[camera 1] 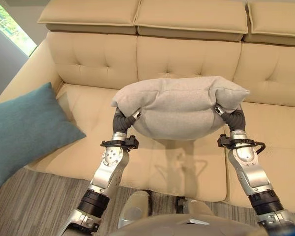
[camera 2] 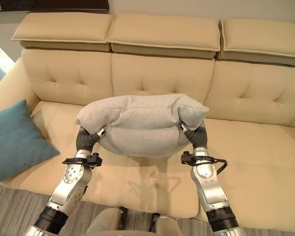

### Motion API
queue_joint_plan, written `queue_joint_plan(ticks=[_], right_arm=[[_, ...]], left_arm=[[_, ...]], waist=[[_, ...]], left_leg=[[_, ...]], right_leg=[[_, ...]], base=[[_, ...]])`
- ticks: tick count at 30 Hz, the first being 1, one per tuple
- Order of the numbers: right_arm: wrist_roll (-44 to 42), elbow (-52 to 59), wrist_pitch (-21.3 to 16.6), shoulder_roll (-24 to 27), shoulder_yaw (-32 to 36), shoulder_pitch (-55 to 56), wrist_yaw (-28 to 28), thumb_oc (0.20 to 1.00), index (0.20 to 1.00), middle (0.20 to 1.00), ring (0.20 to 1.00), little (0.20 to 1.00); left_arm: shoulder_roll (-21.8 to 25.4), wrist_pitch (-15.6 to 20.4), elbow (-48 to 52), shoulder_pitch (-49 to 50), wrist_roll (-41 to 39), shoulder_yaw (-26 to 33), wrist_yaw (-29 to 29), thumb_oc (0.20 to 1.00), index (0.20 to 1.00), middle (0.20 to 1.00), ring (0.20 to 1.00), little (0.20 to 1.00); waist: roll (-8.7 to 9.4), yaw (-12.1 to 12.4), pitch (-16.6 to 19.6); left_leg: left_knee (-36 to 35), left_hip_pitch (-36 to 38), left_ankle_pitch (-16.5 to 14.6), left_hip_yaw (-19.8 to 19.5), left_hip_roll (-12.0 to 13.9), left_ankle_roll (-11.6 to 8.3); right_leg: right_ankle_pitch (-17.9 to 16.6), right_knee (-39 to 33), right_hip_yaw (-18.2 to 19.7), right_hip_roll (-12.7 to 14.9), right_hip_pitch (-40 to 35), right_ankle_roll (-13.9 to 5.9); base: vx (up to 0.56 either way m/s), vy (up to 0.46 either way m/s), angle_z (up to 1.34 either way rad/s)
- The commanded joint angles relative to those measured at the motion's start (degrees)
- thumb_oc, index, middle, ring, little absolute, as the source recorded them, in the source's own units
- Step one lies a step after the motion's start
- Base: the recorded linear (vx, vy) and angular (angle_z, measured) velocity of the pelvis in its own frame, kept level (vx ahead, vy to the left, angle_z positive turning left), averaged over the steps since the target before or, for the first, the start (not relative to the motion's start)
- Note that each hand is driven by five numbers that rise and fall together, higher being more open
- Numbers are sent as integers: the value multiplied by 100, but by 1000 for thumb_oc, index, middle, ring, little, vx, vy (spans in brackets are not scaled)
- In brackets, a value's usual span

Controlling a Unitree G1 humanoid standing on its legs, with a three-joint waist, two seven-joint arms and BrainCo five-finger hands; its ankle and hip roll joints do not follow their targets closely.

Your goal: Pick up all the scattered cushions and arrange them neatly on the sofa.

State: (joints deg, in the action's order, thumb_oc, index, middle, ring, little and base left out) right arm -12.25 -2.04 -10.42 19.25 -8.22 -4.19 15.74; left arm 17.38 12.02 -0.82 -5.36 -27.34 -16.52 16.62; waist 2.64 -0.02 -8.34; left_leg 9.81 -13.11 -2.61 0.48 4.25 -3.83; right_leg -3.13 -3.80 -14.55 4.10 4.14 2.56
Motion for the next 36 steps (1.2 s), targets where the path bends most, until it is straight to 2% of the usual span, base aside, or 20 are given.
queue_joint_plan(ticks=[1,2,3,7,11,19,26,29,34,36], right_arm=[[129,347,-529,1,-35,-368,-20,200,200,200,200,200],[129,347,-529,2,-35,-368,-20,200,200,200,200,200],[226,287,-495,-12,-45,-402,24,200,200,200,200,200],[362,176,-435,-62,-111,-579,92,200,200,200,200,200],[444,58,-401,-88,-210,-883,232,200,200,200,200,200],[700,-694,-248,-202,-851,-2690,978,200,200,200,200,200],[519,-2096,-164,-119,-1299,-4454,1373,200,200,200,200,200],[399,-2582,-169,-30,-1432,-4828,1364,200,200,200,200,200],[372,-2821,-110,165,-1455,-5086,1385,200,200,200,200,200],[399,-3132,-35,293,-1572,-5362,1408,200,200,200,200,200]], left_arm=[[70,521,478,-524,418,-111,-37,200,200,200,200,200],[70,521,478,-524,418,-110,-37,200,200,200,200,200],[58,494,401,-526,527,-127,11,200,200,200,200,200],[98,481,306,-588,622,-112,68,200,200,200,200,200],[106,482,114,-860,665,-156,199,200,200,200,200,200],[-137,589,-1199,-2909,402,-795,783,200,200,200,200,200],[170,718,-2576,-4737,269,-1165,1091,200,200,200,200,200],[252,716,-3010,-5061,176,-1260,1064,200,200,200,200,200],[284,680,-3015,-4968,94,-1197,1027,200,200,200,200,200],[262,610,-3365,-5152,119,-1288,1002,200,200,200,200,200]], waist=[[54,28,486],[54,26,483],[-35,8,624],[-93,54,727],[-130,80,724],[-332,-22,438],[-415,-120,414],[-441,-128,370],[-446,-98,275],[-439,-90,241]], left_leg=[[-305,183,-42,22,-69,-38],[-311,188,-39,20,-70,-38],[-743,487,38,45,-96,-72],[-1254,854,163,157,-157,-46],[-1477,894,246,238,-165,-29],[-1481,197,442,251,-169,-86],[-1481,-859,796,267,-314,-164],[-1481,-1099,888,288,-342,-192],[-1481,-1285,956,289,-335,-226],[-1481,-1371,1002,272,-320,-265]], right_leg=[[345,113,67,121,-118,-1088],[345,112,66,122,-121,-1088],[280,-49,65,127,-194,-1120],[202,-120,189,170,-138,-1208],[171,-120,236,193,-25,-1266],[-70,-120,342,252,809,-1369],[-425,-120,361,240,1915,-1366],[-504,-120,380,272,2185,-1392],[-547,-120,374,295,2387,-1413],[-571,-120,352,298,2481,-1427]], base=[[79,65,-10],[180,149,-18],[177,170,-11],[112,142,-2],[13,89,-6],[-103,28,-3],[-102,20,-15],[-30,11,-13],[-4,0,-1],[-5,-44,0]])
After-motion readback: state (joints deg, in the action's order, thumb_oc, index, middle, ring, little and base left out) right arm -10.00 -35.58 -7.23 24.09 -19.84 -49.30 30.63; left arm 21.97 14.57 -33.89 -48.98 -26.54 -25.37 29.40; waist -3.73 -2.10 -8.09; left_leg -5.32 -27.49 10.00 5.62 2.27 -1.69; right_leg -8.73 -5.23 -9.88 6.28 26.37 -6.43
